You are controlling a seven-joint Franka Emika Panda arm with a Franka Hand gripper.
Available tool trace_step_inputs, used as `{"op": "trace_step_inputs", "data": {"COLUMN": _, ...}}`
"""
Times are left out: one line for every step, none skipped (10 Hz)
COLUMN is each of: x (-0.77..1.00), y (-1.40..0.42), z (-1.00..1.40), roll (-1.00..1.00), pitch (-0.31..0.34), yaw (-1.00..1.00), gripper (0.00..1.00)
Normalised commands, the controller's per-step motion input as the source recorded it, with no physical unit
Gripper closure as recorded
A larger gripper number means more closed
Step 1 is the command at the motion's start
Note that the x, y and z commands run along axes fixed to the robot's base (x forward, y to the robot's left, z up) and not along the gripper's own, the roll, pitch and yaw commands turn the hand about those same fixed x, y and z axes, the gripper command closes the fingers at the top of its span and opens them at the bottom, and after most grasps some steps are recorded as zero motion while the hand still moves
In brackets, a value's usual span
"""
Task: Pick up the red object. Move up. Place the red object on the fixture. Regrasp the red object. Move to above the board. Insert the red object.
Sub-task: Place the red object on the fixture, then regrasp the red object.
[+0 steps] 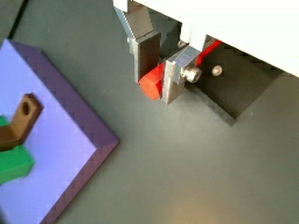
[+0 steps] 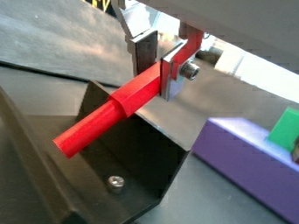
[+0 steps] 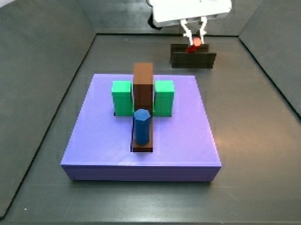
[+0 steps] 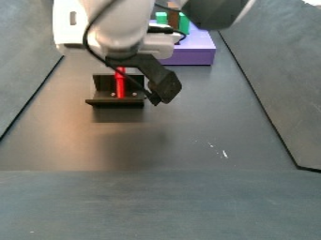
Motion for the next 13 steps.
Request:
{"op": "trace_step_inputs", "data": {"x": 0.0, "y": 0.01, "z": -0.04, "roll": -0.07, "pitch": 0.0, "yaw": 0.0, "gripper": 1.0}}
{"op": "trace_step_inputs", "data": {"x": 0.0, "y": 0.0, "z": -0.03, "roll": 0.02, "pitch": 0.0, "yaw": 0.0, "gripper": 1.0}}
{"op": "trace_step_inputs", "data": {"x": 0.04, "y": 0.0, "z": -0.09, "roll": 0.48, "pitch": 0.011, "yaw": 0.0, "gripper": 1.0}}
{"op": "trace_step_inputs", "data": {"x": 0.02, "y": 0.0, "z": -0.11, "roll": 0.45, "pitch": 0.026, "yaw": 0.0, "gripper": 1.0}}
{"op": "trace_step_inputs", "data": {"x": 0.02, "y": 0.0, "z": -0.11, "roll": 0.48, "pitch": 0.029, "yaw": 0.0, "gripper": 1.0}}
{"op": "trace_step_inputs", "data": {"x": 0.01, "y": 0.0, "z": -0.08, "roll": 0.34, "pitch": 0.034, "yaw": 0.0, "gripper": 1.0}}
{"op": "trace_step_inputs", "data": {"x": 0.0, "y": 0.0, "z": -0.01, "roll": 0.08, "pitch": 0.0, "yaw": 0.0, "gripper": 1.0}}
{"op": "trace_step_inputs", "data": {"x": 0.0, "y": 0.0, "z": 0.0, "roll": 0.0, "pitch": 0.0, "yaw": 0.0, "gripper": 1.0}}
{"op": "trace_step_inputs", "data": {"x": 0.0, "y": 0.0, "z": 0.0, "roll": 0.0, "pitch": 0.0, "yaw": 0.0, "gripper": 0.0}}
{"op": "trace_step_inputs", "data": {"x": -0.06, "y": -0.05, "z": 0.33, "roll": 1.0, "pitch": -0.031, "yaw": 0.04, "gripper": 0.0}}
{"op": "trace_step_inputs", "data": {"x": 0.0, "y": -0.09, "z": 0.36, "roll": 1.0, "pitch": -0.011, "yaw": 0.05, "gripper": 0.0}}
{"op": "trace_step_inputs", "data": {"x": 0.0, "y": -0.12, "z": 0.32, "roll": 1.0, "pitch": 0.0, "yaw": 0.08, "gripper": 0.0}}
{"op": "trace_step_inputs", "data": {"x": 0.0, "y": -0.13, "z": 0.29, "roll": 1.0, "pitch": 0.0, "yaw": 0.11, "gripper": 0.0}}
